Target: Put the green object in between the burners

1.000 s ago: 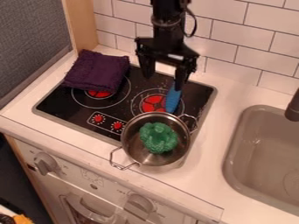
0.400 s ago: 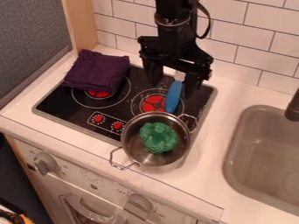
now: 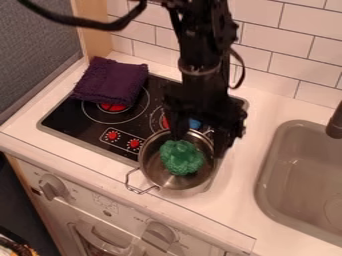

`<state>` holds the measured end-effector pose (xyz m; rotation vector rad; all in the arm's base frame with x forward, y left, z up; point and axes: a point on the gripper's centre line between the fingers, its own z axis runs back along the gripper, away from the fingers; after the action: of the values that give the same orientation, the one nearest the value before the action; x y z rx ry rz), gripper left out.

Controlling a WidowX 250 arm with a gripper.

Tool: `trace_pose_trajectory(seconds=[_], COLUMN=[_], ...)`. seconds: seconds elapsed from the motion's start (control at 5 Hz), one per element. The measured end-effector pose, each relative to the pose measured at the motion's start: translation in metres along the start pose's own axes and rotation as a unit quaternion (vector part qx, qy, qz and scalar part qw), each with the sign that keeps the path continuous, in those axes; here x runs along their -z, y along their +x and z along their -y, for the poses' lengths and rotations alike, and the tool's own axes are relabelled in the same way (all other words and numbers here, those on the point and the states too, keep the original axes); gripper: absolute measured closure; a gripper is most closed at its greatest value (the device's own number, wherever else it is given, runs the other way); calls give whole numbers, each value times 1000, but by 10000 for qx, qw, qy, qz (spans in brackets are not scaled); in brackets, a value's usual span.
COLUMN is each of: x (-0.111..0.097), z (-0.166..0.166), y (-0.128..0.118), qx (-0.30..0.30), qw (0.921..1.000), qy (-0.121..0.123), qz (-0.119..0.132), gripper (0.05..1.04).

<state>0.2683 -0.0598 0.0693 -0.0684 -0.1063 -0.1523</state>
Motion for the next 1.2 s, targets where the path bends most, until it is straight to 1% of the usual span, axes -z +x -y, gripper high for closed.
trace_pose_trajectory(seconds=[0.2, 0.4, 0.6, 0.8, 1.0, 1.2], x=[7, 12, 11, 11, 11, 20], z=[0, -5, -16, -21, -23, -24], y=[-7, -10, -12, -12, -11, -10], qx=[67, 79, -11, -25, -57, -124], qw=[9998, 9992, 9989, 9987, 9985, 9979], qy=[100, 255, 345, 379, 434, 449], qz=[-141, -291, -332, -339, -336, -448], gripper=[85, 85, 85, 85, 137, 422])
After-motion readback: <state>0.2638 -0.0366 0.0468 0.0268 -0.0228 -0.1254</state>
